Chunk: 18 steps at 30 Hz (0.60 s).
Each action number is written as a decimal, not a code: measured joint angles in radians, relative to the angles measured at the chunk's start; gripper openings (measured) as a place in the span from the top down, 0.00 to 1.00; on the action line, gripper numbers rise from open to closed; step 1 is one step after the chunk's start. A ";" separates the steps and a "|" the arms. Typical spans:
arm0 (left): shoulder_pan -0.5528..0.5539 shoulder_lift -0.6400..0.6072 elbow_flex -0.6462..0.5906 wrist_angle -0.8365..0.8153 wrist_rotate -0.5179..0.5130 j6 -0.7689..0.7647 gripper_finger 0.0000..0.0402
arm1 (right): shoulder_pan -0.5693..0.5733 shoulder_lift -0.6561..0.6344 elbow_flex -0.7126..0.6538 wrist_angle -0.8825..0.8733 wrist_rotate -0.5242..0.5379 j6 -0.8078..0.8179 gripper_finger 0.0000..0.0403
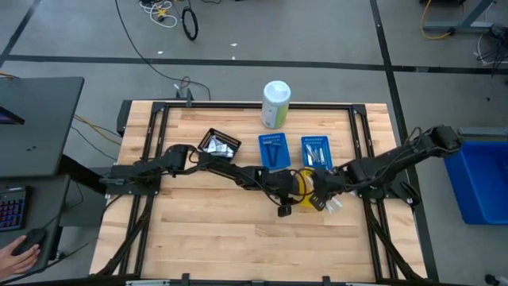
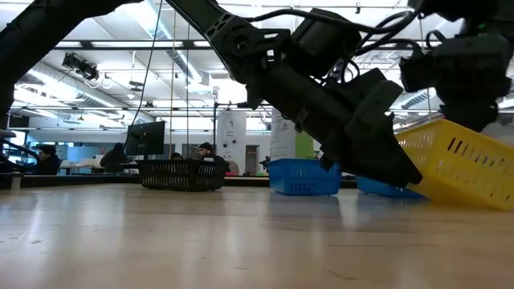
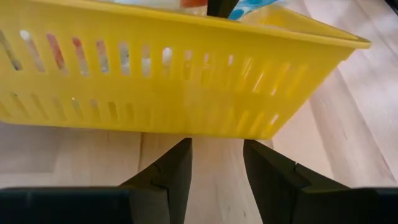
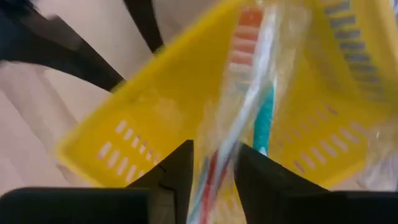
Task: Pick & Place Travel size toiletries
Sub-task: Adjust the yellow basket
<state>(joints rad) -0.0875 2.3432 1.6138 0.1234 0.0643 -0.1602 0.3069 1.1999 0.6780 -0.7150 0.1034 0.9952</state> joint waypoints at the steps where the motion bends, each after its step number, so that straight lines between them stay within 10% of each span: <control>1: 0.000 0.000 0.000 0.000 0.000 0.000 0.62 | -0.006 0.000 0.009 0.000 0.003 -0.012 0.69; 18: 0.000 -0.003 0.002 -0.119 -0.019 0.014 0.62 | -0.067 0.110 0.052 0.023 -0.026 -0.157 0.63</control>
<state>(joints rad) -0.0871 2.3405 1.6161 0.0048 0.0452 -0.1458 0.2398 1.3096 0.7300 -0.6922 0.0775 0.8377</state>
